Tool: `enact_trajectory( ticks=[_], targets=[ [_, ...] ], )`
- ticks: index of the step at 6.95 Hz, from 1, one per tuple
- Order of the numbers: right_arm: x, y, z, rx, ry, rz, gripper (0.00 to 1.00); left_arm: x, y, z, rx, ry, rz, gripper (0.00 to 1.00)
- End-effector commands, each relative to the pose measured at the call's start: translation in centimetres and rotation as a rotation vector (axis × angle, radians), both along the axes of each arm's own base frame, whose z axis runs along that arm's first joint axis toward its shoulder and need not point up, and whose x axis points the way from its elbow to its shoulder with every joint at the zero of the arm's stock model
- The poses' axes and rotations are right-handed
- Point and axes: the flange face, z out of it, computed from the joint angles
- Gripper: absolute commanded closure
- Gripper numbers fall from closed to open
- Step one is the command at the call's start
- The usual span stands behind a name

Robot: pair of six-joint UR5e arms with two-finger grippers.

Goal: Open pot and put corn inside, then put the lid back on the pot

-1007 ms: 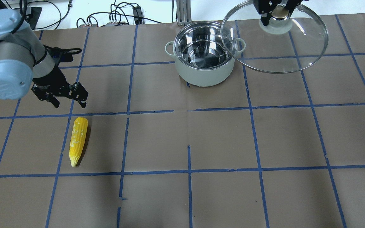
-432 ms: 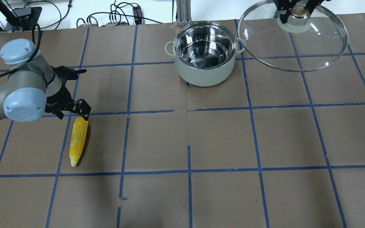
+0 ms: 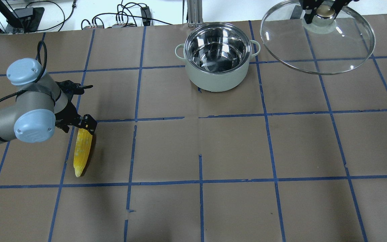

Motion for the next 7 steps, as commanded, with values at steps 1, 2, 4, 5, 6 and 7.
enact_trajectory(
  ticks=[1, 2, 4, 5, 6, 7],
  targets=[
    [-0.1, -0.6, -0.7, 0.012, 0.001, -0.003, 0.94, 0.1, -0.1, -4.1, 0.0, -0.005, -0.003, 0.0],
    [-0.2, -0.6, -0.7, 0.012, -0.001, -0.003, 0.94, 0.1, 0.1, -3.2, 0.006, -0.026, -0.007, 0.23],
    [-0.1, -0.5, -0.6, 0.01, -0.002, -0.003, 0.94, -0.4, 1.4, -1.1, 0.066, -0.038, -0.006, 0.79],
    [-0.1, -0.4, -0.4, 0.01, -0.002, -0.001, 0.94, -0.3, 1.1, -0.3, 0.046, -0.041, -0.005, 0.84],
    [0.0, -0.1, 0.0, 0.003, -0.002, 0.0, 0.94, -1.0, -0.2, 2.0, 0.002, -0.038, -0.006, 0.84],
    [0.6, 0.3, 0.0, 0.009, -0.005, 0.009, 0.94, -2.6, -2.2, 5.9, -0.016, 0.003, 0.024, 0.84]
  ],
)
